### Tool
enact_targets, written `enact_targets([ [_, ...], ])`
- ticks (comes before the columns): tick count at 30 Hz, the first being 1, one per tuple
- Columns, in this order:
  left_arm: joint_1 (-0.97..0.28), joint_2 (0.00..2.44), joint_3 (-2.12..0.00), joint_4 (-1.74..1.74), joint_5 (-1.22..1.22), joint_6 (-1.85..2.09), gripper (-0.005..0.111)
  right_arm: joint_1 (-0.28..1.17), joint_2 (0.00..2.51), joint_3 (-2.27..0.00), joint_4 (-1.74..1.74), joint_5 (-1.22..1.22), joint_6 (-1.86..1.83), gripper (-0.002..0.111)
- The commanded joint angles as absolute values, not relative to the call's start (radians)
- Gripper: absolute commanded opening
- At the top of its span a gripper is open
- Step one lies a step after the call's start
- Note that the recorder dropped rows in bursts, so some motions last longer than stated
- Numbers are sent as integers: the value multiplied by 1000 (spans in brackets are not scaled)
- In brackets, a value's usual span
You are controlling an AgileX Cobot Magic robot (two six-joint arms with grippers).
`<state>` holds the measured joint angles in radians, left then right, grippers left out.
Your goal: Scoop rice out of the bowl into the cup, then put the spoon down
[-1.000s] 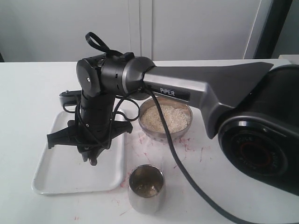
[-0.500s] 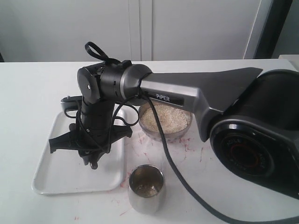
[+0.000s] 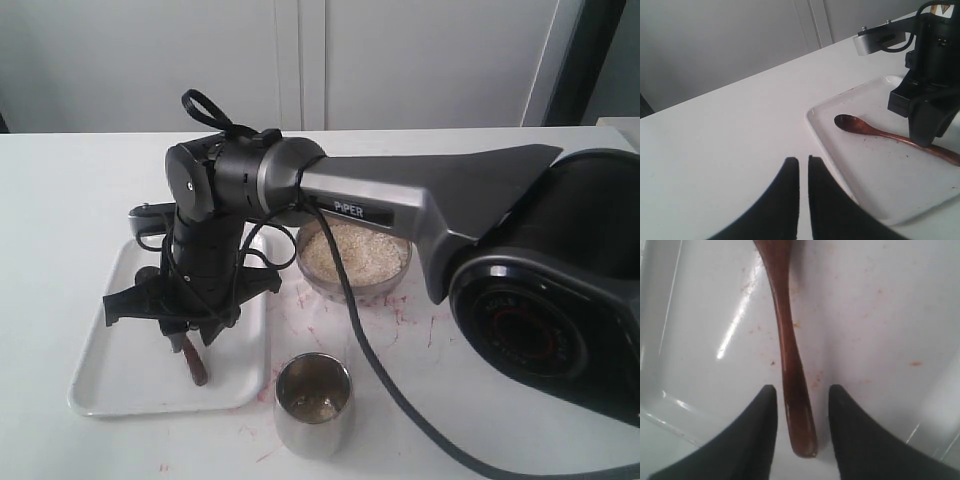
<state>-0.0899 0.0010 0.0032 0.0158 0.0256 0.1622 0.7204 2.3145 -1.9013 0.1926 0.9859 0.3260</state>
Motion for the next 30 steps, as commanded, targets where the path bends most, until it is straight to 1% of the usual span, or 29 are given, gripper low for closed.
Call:
enact_targets([
  [1,-93,0,0,9,20,161,14,715,2313,-1906,188,985,318,40],
  [6,-93,0,0,9,20,161,14,715,2313,-1906,190,985,318,40],
  [9,-93,0,0,9,20,161,14,715,2305,-1906,190,981,318,37],
  [11,-93,0,0,9,20,161,14,715,2293,-1906,190,978,313,31],
  [12,-93,0,0,9,20,161,14,715,2282,-1906,188,978,307,26],
  [16,-93,0,0,9,20,161,14,721,2214,-1906,186,978,227,1],
  [24,-93,0,0,9,20,161,14,738,2019,-1862,161,985,182,0],
  [30,-93,0,0,9,20,161,14,738,1802,-1683,80,887,182,0],
])
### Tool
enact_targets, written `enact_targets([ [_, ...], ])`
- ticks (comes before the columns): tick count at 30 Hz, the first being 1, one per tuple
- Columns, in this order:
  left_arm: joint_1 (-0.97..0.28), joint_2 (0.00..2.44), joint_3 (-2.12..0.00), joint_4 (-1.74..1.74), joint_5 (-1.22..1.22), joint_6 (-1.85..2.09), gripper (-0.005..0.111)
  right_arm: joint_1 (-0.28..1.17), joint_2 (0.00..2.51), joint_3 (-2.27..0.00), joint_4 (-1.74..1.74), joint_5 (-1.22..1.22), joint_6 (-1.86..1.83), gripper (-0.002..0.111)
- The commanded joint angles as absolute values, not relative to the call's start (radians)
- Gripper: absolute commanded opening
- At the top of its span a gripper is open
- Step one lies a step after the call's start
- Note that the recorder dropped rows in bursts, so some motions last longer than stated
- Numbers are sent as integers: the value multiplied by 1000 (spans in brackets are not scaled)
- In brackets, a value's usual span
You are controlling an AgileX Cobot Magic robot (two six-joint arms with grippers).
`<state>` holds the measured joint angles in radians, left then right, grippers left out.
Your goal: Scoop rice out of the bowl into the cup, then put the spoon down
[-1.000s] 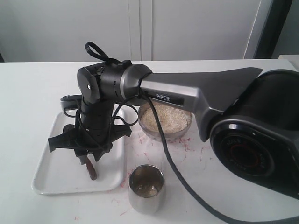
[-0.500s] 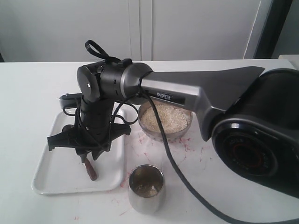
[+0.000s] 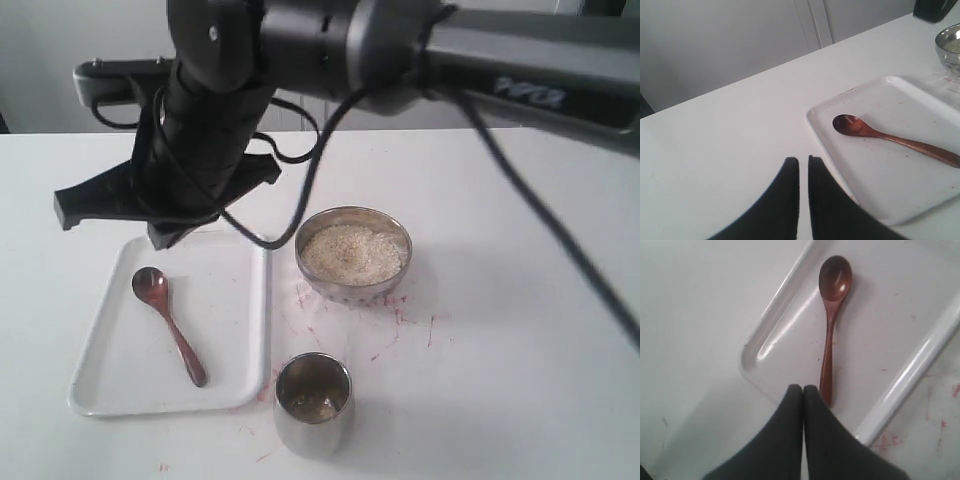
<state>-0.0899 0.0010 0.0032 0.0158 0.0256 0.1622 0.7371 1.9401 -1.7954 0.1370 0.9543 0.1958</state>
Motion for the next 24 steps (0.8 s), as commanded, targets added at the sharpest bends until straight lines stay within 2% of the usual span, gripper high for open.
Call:
enact_targets([
  [1,-93,0,0,9,20,161,14,738,1769,-1652,75,869,182,0],
  [14,-93,0,0,9,20,161,14,738,1261,-1186,75,605,182,0],
  [24,-93,0,0,9,20,161,14,738,956,-960,75,449,182,0],
])
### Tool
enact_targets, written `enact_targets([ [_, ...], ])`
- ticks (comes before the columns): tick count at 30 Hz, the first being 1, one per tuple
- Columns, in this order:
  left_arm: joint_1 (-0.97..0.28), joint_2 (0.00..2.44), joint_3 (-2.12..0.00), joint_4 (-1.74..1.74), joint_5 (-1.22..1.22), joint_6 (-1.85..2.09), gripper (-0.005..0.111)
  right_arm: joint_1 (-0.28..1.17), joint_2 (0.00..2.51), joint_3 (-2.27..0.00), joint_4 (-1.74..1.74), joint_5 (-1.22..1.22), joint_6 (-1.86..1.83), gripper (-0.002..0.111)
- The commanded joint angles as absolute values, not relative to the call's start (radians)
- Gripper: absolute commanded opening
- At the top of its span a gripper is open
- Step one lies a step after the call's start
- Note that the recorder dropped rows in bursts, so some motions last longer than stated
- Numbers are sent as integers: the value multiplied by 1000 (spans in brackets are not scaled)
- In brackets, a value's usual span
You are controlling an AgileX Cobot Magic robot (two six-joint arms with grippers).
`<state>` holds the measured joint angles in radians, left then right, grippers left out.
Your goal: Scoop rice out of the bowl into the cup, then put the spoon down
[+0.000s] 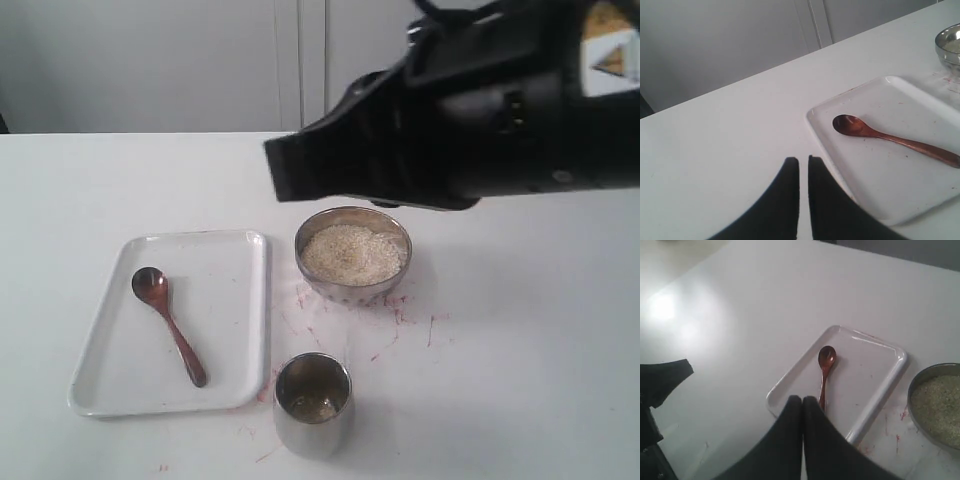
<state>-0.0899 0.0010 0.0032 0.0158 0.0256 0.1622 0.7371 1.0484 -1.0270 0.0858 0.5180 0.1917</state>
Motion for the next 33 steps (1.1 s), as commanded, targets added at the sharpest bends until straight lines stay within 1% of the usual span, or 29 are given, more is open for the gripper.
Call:
enact_targets([
  [1,-93,0,0,9,20,161,14,738,931,-940,75,432,182,0],
  [6,-93,0,0,9,20,161,14,738,827,-844,75,355,180,0],
  [16,-93,0,0,9,20,161,14,738,701,-656,73,223,127,0],
  [33,-93,0,0,9,20,161,14,738,498,-246,73,-138,126,0],
])
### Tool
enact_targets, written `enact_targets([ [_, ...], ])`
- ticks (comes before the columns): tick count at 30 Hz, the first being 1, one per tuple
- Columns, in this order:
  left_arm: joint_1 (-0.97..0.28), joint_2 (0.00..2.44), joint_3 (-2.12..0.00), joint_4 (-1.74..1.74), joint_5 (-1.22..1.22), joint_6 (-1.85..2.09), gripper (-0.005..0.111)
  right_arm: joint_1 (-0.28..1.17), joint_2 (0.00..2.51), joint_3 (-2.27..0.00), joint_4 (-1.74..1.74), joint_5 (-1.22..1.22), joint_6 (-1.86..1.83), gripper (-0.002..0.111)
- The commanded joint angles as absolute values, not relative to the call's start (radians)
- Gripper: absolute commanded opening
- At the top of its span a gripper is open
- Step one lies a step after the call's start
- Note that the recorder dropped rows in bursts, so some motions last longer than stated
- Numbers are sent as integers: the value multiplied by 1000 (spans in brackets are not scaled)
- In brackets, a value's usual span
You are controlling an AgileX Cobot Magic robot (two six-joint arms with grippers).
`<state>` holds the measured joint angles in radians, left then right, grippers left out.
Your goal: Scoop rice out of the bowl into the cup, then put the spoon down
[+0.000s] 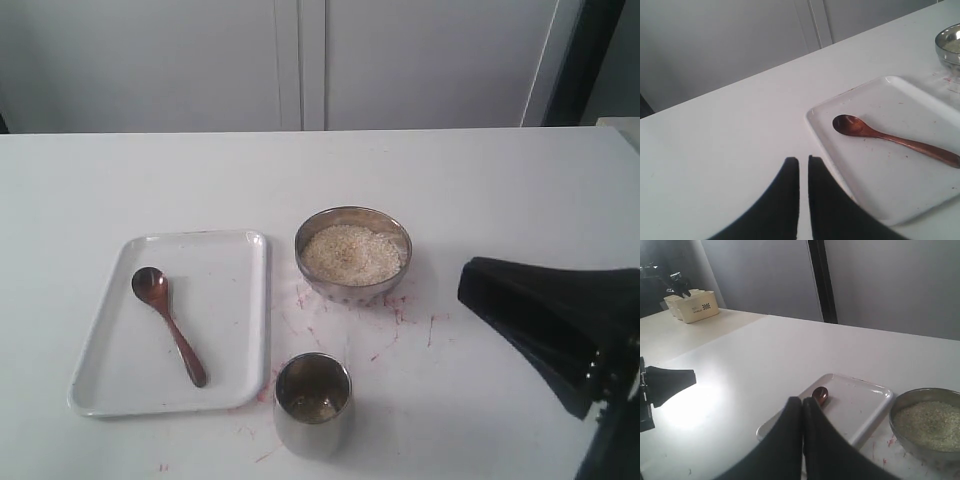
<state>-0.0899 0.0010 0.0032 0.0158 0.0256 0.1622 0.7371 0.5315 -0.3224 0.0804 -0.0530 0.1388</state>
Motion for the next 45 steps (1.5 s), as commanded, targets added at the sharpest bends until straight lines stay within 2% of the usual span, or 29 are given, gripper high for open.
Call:
enact_targets([
  [1,-93,0,0,9,20,161,14,738,490,-223,73,-154,126,0],
  [17,-93,0,0,9,20,161,14,738,468,0,73,-387,136,0],
  [36,-93,0,0,9,20,161,14,738,454,0,79,-262,136,0],
  [45,-93,0,0,9,20,161,14,736,129,0,94,-114,139,0],
])
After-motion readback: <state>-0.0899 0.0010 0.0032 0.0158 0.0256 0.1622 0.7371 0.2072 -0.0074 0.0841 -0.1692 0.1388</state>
